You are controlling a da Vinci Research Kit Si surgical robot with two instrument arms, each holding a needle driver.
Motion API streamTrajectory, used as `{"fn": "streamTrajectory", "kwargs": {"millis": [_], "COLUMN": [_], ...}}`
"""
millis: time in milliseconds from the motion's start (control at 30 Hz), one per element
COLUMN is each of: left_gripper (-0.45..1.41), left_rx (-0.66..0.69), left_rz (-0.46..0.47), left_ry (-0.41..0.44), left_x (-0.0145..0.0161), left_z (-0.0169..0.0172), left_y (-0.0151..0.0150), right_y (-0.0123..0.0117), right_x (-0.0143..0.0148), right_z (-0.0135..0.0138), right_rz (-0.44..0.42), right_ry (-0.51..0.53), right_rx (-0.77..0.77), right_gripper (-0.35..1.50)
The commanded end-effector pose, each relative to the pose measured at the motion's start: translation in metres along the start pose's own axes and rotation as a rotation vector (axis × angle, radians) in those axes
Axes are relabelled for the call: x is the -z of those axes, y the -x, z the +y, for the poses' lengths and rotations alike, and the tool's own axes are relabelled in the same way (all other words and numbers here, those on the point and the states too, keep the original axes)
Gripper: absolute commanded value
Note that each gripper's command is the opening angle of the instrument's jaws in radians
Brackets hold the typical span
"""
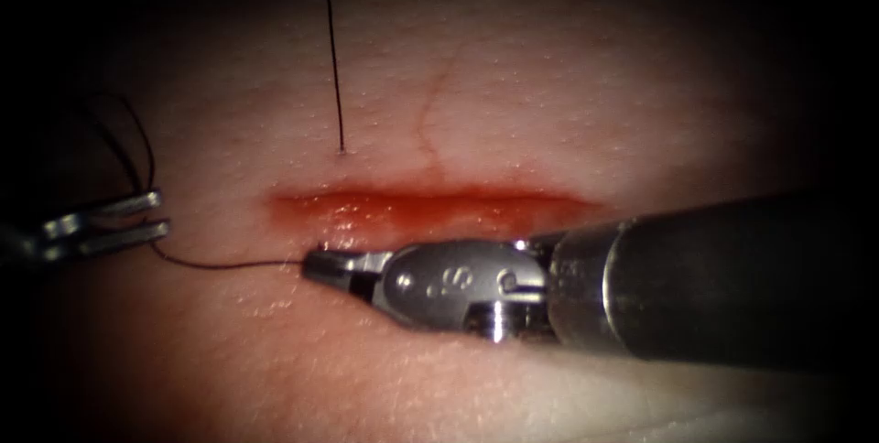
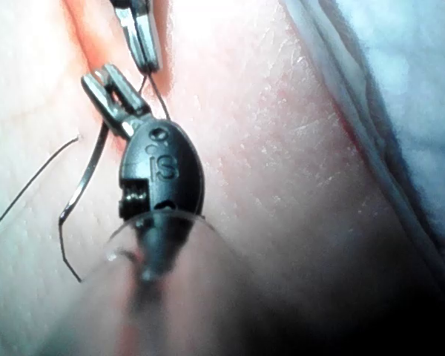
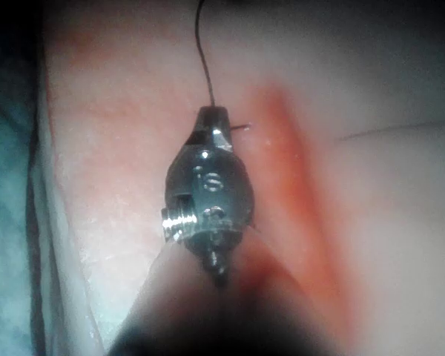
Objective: Wound Closure
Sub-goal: Pull the suture through the cut with the right gripper, then pull the suture through the cut with the right tool
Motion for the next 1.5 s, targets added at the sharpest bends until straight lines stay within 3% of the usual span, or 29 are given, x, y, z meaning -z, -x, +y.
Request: {"fn": "streamTrajectory", "kwargs": {"millis": [33,367,467,600,633,700,733,767,833,900,967,1133,1200,1500], "left_gripper": [-0.45,-0.45,-0.45,-0.45,-0.45,-0.45,-0.45,-0.45,-0.45,-0.45,-0.45,-0.45,-0.45,-0.45], "left_rx": [0.005,0.03,0.03,0.036,0.036,0.037,0.037,0.038,0.048,0.033,0.021,0.02,0.02,0.021], "left_rz": [0.004,0.011,0.013,0.012,0.013,0.01,0.011,0.009,0.009,0.005,-0.018,-0.029,-0.035,-0.037], "left_ry": [0.0,0.017,0.025,0.027,0.028,0.034,0.035,0.038,0.042,0.041,0.031,0.026,0.022,0.021], "left_x": [-0.0006,-0.0007,-0.0008,-0.0008,-0.0007,-0.0006,-0.0006,-0.0006,-0.0007,-0.0006,-0.0002,0.0,-0.0001,-0.0003], "left_z": [0.0005,0.0036,0.0041,0.0042,0.0043,0.0042,0.0041,0.004,0.0035,0.0029,0.0015,0.0004,0.0,-0.0003], "left_y": [0.0005,-0.0007,-0.0012,-0.0014,-0.0014,-0.0014,-0.0014,-0.0014,-0.0013,-0.0011,-0.0004,0.0007,0.0011,0.0013], "right_y": [0.0001,-0.0019,-0.0028,-0.0034,-0.0035,-0.0036,-0.0037,-0.0037,-0.004,-0.0043,-0.0049,-0.0048,-0.004,-0.0017], "right_x": [0.0004,0.0075,0.0082,0.0083,0.0081,0.0078,0.0078,0.0076,0.0075,0.0073,0.007,0.0055,0.0034,-0.002], "right_z": [-0.0017,-0.0111,-0.0134,-0.0143,-0.0142,-0.0132,-0.0126,-0.0115,-0.0092,-0.0076,-0.0038,-0.0007,0.0007,0.0022], "right_rz": [-0.001,-0.011,-0.003,0.001,0.009,0.033,0.044,0.066,0.102,0.128,0.17,0.168,0.154,0.113], "right_ry": [-0.009,-0.058,-0.076,-0.088,-0.093,-0.094,-0.09,-0.081,-0.068,-0.061,-0.033,0.005,-0.005,-0.002], "right_rx": [0.0,0.013,0.007,0.006,0.002,-0.006,-0.011,-0.002,0.023,0.041,0.058,0.14,0.194,0.294], "right_gripper": [-0.35,-0.35,-0.35,-0.35,-0.35,0.46,0.74,0.99,1.23,1.31,1.34,1.38,1.36,1.31]}}
